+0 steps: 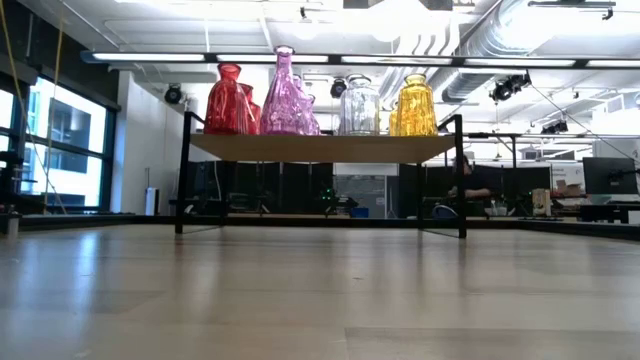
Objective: Sort vases onto shelf
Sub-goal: Put the yellow vase on the shelf aligned with the other yellow vases
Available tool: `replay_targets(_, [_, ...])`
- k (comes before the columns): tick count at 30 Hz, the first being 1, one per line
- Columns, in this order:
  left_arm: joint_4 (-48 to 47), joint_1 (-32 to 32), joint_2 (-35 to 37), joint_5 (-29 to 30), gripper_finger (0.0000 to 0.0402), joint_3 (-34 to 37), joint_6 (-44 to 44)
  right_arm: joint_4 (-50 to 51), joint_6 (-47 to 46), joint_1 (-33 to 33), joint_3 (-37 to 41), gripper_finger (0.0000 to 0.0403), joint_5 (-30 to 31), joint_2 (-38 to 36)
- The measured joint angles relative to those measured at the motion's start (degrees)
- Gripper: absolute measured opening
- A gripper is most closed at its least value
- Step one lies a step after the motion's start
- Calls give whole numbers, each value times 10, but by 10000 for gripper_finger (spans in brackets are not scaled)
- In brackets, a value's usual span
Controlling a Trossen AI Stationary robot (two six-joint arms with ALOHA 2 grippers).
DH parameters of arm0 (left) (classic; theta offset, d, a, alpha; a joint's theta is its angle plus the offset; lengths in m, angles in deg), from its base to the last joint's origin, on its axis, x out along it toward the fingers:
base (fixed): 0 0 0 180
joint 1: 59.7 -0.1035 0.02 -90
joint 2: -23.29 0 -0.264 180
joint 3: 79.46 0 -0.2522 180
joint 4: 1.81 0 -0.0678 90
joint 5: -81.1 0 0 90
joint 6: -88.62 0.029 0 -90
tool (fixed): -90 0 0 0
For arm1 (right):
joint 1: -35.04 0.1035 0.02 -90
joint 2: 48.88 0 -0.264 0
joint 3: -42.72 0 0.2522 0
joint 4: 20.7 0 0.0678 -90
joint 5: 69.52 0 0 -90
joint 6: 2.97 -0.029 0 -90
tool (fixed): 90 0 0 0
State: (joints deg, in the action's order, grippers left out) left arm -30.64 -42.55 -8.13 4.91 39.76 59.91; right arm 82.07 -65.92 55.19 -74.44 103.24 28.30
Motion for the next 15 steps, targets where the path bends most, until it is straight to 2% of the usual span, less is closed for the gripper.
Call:
replay_targets(4, [0,0,0,13,120,0,-1,9,-28,0,33,257,36,-25])
replay_targets(9, [0,0,0,16,120,0,-2,1,-155,0,160,257,38,-70])
replay_targets(11, [0,0,0,16,120,0,-2,-28,-181,0,214,257,32,-77])
replay_targets(15, [5,0,0,16,120,0,-2,-141,-156,1,305,257,8,-76])
